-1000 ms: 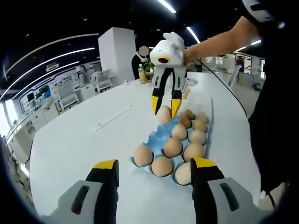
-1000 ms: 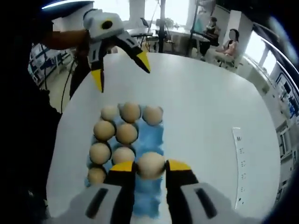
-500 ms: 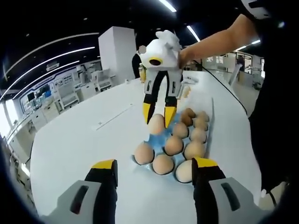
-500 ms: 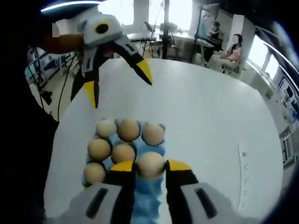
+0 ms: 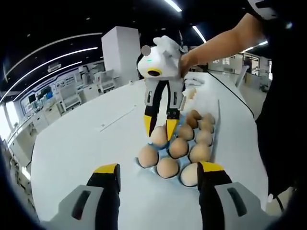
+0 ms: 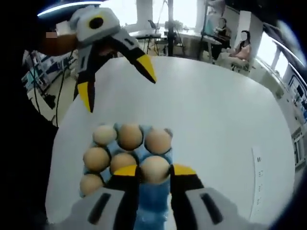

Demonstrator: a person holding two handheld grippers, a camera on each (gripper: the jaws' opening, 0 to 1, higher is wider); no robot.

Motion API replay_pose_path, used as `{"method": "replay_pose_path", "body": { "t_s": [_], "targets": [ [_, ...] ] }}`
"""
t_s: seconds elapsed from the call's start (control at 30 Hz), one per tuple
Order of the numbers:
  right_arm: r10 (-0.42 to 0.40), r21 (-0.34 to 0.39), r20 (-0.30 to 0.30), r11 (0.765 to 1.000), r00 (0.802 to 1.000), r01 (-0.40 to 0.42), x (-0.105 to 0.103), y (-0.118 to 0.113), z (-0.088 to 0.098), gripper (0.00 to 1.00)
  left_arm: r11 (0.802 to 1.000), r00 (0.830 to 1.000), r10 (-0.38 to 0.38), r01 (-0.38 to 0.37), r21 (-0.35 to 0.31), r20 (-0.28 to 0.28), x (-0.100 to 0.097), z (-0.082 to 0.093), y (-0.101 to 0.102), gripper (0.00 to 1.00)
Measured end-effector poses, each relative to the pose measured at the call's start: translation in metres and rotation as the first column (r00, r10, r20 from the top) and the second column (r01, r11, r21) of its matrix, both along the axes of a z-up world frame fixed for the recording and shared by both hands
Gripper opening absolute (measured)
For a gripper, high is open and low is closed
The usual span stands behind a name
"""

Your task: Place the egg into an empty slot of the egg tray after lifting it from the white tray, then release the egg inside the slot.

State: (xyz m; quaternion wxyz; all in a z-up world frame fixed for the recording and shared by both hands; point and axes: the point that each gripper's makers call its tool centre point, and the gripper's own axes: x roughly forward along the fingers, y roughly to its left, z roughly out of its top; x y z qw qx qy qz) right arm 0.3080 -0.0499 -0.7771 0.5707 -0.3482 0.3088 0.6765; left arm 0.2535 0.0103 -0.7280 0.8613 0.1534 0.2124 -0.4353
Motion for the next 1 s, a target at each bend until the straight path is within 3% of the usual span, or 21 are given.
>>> {"method": "replay_pose_path", "body": {
  "t_s": [0.6,0.87,1.0],
  "targets": [
    [-0.004,-0.044,-0.022,0.999,1.0,0.003,-0.001,0.0,-0.014,0.25,1.0,1.0,0.003,-0.003,-0.001,0.009,-0.001,0.002,0.001,0.65],
    [-0.046,-0.037,-0.056,0.998,0.997,0.044,0.002,-0.002,-0.013,0.26,1.0,1.0,0.006,-0.006,0.001,0.009,0.0,0.002,0.002,0.65],
    [-0.018,-0.012,-0.042,1.0,0.999,0.018,0.0,-0.004,-0.013,0.26,1.0,1.0,0.001,-0.001,0.002,0.007,0.0,0.002,0.0,0.64]
  ]
}}
